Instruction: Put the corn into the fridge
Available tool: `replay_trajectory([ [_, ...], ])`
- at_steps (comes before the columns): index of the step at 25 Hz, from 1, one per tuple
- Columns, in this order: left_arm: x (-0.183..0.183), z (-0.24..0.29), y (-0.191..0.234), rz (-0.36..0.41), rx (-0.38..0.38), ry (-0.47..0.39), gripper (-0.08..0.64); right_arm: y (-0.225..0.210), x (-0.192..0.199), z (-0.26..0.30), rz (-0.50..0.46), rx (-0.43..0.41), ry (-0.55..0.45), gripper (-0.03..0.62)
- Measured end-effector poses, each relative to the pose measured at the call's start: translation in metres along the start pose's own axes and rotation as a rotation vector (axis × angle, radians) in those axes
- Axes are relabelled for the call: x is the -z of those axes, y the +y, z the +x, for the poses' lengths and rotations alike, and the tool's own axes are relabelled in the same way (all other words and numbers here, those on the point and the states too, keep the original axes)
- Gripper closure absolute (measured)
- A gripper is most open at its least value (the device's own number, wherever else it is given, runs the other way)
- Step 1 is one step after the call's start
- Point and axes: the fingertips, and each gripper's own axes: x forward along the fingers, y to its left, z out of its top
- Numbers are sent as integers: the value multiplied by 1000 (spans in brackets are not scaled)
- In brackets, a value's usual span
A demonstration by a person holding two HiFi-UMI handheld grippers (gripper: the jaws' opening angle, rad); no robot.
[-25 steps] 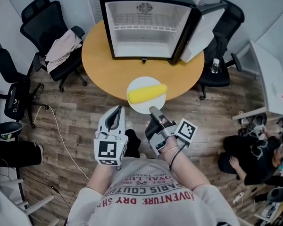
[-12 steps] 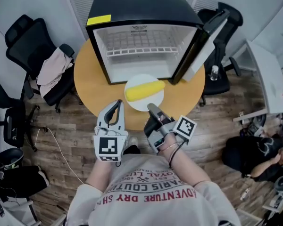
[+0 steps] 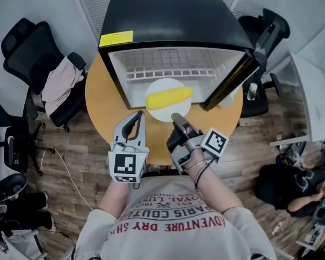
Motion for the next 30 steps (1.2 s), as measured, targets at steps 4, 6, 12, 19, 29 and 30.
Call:
replay_trajectory([
  [4, -1, 15, 4, -13, -29, 3, 535, 3, -11, 17, -2, 10, 32, 552],
  [6, -1, 23, 8, -23, -52, 6, 535, 6, -18, 27, -6, 16, 54, 552],
  [12, 0, 48, 13, -77, -96, 18, 535, 11, -44, 52, 2, 24, 93, 552],
  [19, 5, 57, 14, -86, -114, 35, 535, 2, -59, 63, 10, 53, 63, 552],
  [29, 7, 75, 19, -65, -119, 53, 535, 0, -70, 86, 13, 58, 52, 552],
  [30, 7, 77, 19, -58, -118, 52, 535, 0, -71, 87, 11, 58, 47, 553],
])
